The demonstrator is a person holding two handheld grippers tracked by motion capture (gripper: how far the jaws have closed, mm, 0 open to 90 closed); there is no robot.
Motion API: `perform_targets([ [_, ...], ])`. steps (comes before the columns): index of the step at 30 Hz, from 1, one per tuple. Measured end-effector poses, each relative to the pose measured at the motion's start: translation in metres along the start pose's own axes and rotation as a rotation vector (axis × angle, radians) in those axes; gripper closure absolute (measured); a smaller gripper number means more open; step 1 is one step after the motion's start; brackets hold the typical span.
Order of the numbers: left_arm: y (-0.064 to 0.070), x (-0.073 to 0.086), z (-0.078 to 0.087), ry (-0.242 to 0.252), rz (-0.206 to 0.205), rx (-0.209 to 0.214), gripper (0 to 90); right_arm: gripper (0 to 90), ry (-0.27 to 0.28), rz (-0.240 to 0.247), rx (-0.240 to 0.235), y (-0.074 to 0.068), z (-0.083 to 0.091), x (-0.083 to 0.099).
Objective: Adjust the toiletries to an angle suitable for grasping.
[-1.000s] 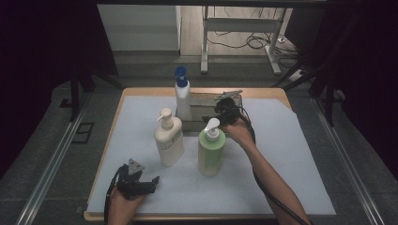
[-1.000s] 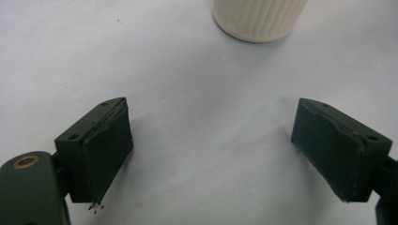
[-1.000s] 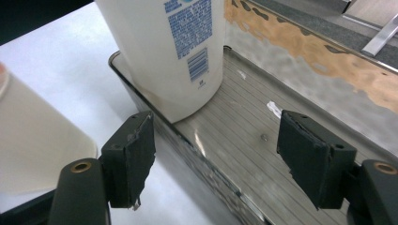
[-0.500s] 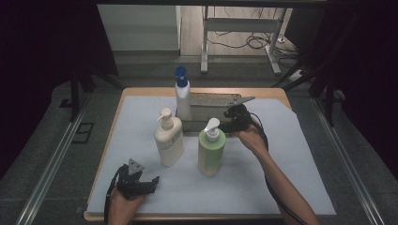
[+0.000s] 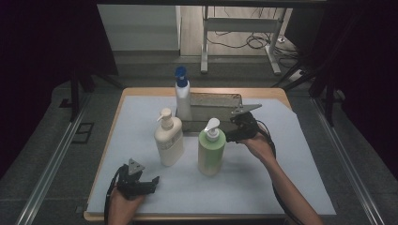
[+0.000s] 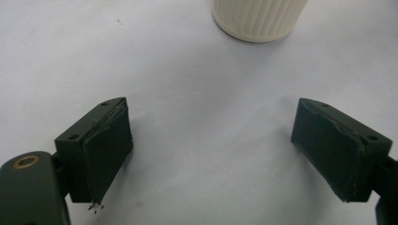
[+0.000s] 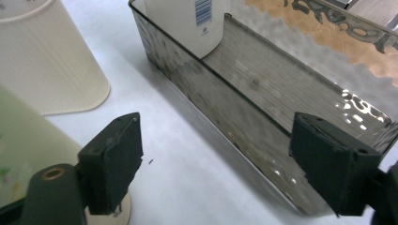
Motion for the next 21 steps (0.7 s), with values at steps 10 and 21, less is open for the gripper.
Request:
perform_targets([
  [10,0.000,0.000,0.000,0.000,0.000,0.000,12.3,15.1,-0.008,0.013,-0.010,-0.004,0.013,0.013],
  [21,0.000,0.000,0.000,0.000,0.000,0.001,12.3,15.1,-0.011,0.026,-0.018,-0.009,0.027,0.030],
])
Point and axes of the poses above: each handheld gripper's, and its own axes: z roughly backward along the jaws, x roughly out of its underside, y roughly to its right, the point moved 9 cm from there along -z, roughly forward along the jaws, and after that the axes turned 9 degrees about x, right-handed, at the moved point
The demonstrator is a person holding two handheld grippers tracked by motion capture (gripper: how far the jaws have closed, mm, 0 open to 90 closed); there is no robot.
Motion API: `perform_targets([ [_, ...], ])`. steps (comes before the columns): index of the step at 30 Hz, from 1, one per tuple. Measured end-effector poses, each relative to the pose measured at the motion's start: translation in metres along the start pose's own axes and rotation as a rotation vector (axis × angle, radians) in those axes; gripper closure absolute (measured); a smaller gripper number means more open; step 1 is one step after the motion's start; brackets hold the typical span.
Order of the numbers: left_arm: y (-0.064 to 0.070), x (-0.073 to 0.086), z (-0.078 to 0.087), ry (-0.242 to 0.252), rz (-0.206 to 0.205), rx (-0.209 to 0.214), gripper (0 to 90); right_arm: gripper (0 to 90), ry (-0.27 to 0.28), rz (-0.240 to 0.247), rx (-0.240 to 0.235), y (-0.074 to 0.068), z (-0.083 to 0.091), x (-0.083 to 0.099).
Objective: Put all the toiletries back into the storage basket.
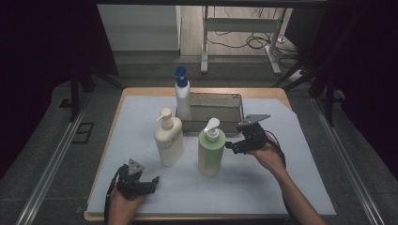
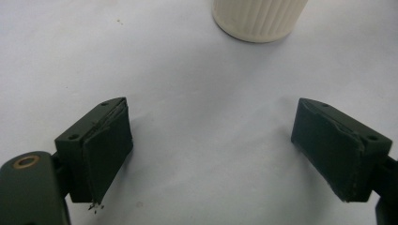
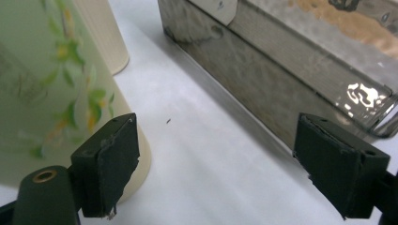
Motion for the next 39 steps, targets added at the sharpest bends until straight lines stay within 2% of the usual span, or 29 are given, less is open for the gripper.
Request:
perform_targets([
  [11,0.000,0.000,0.000,0.000,-0.002,-0.001,12.4,14.4,-0.020,-0.016,-0.023,-0.009,0.010,0.021],
  [20,0.000,0.000,0.000,0.000,0.000,0.000,12.3,13.2,0.010,0.007,-0.066,-0.025,0.025,0.029],
  [30,0.000,0.000,0.000,-0.001,-0.005,0.000,12.3,10.3,0.038,0.042,-0.134,-0.052,0.032,0.027],
  [39,0.000,0.000,0.000,0.003,-0.002,0.000,12.3,9.6,0.072,0.063,-0.170,-0.072,0.032,0.010],
])
Point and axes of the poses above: each handheld gripper's, and its own axes: z roughly backward along the jaws, x roughly out of its underside, y roughly to its right, the point moved 9 cm from there along -z, roughly forward along the jaws, and after that the axes turned 9 degrees about x, right-handed, at the moved point
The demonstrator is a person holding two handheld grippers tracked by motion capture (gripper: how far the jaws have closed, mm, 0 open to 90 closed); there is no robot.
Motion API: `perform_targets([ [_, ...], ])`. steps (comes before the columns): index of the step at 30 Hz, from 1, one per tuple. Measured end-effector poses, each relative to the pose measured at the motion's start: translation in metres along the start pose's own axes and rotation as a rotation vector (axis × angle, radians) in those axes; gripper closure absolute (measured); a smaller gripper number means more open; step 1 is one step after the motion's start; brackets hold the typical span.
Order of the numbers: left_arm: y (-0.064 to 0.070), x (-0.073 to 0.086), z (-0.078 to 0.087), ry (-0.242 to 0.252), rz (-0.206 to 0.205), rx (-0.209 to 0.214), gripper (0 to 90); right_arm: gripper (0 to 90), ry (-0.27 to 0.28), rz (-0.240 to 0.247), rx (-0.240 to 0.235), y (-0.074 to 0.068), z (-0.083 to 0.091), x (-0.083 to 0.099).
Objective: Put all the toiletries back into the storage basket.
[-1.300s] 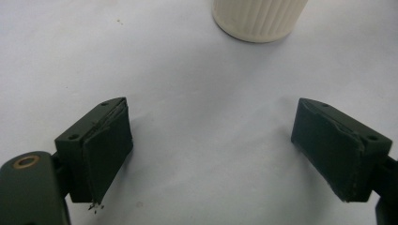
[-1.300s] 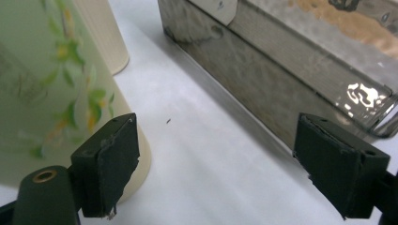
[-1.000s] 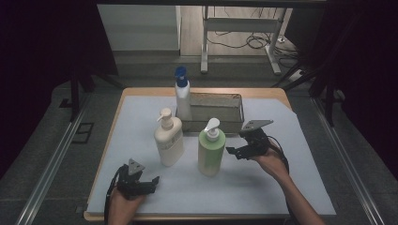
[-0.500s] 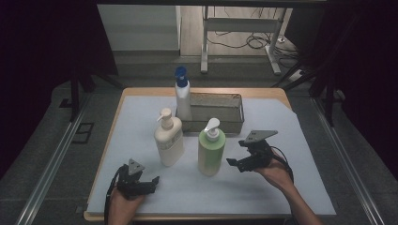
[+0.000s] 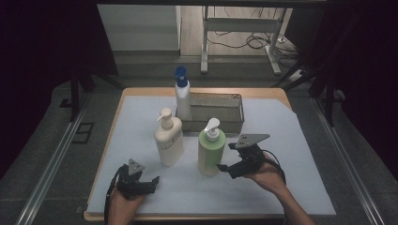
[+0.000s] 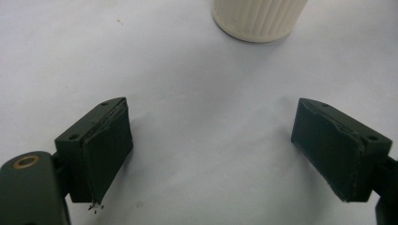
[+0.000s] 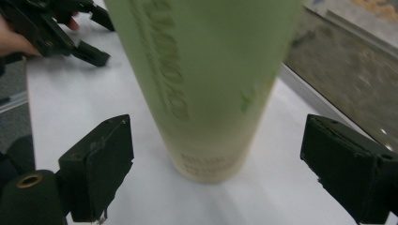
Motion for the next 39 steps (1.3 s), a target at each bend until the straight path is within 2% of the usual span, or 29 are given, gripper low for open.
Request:
perform_targets([
  [15,0.000,0.000,0.000,0.000,-0.001,-0.001,12.4,10.0,0.039,-0.021,-0.005,-0.007,-0.017,-0.026],
  [30,0.000,0.000,0.000,-0.004,-0.003,-0.001,12.3,11.2,0.037,0.017,0.045,-0.010,-0.035,-0.037],
  [39,0.000,0.000,0.000,-0.003,-0.002,-0.001,12.3,12.3,0.029,-0.003,0.084,-0.010,-0.033,-0.037],
])
Point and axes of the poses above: each handheld gripper's, and its own axes: z roughly backward along the jaws, x roughly out of its underside, y roughly to its right, the point moved 9 cm from there along -z, roughly forward along the jaws, and after that the axes turned 9 degrees about x, right-handed, at the moved point
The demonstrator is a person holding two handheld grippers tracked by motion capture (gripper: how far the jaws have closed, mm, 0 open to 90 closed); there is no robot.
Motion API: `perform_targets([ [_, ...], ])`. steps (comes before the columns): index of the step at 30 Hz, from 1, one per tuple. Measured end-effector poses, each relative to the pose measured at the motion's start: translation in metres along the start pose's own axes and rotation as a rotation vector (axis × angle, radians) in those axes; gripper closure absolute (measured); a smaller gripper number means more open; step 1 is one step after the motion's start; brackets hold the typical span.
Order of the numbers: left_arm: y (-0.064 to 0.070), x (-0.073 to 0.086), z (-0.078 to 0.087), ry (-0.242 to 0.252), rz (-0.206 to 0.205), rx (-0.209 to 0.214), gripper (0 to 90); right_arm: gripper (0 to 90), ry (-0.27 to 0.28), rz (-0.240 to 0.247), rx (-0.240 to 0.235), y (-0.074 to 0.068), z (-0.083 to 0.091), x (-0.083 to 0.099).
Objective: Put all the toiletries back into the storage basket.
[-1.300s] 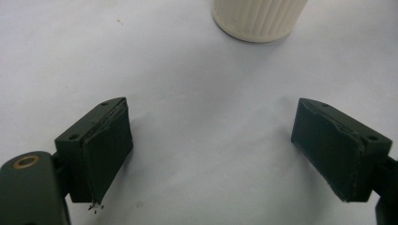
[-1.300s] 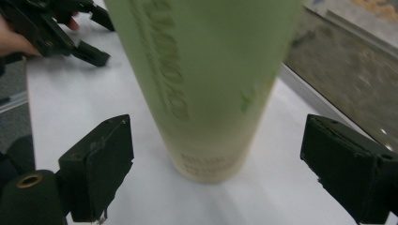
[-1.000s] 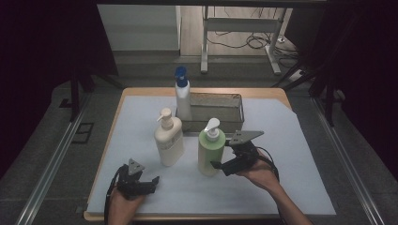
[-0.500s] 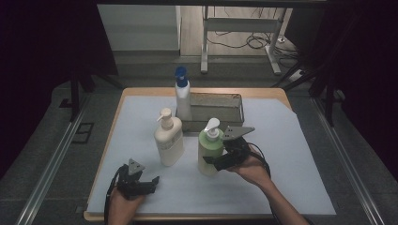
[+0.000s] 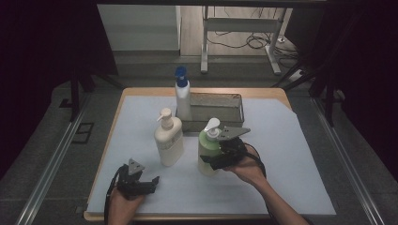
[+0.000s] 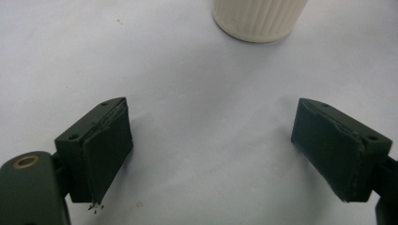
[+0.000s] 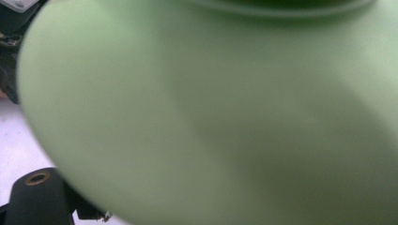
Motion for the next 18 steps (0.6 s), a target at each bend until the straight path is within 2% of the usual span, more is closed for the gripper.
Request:
perform_targets([
  [8,0.000,0.000,0.000,0.003,0.003,0.000,12.3,12.4,-0.022,-0.021,0.020,0.007,0.000,-0.006],
  [18,0.000,0.000,0.000,0.000,0.001,0.000,12.3,12.4,-0.021,-0.045,0.045,0.022,0.006,-0.024],
])
Point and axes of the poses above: each handheld gripper's, and its own axes: z roughly backward along the jaws, x roughly out of its underside, y roughly to its right, the point moved 9 cm from there along -z, roughly forward along the jaws, and after that the axes turned 9 degrees about x, right-handed, at the moved point
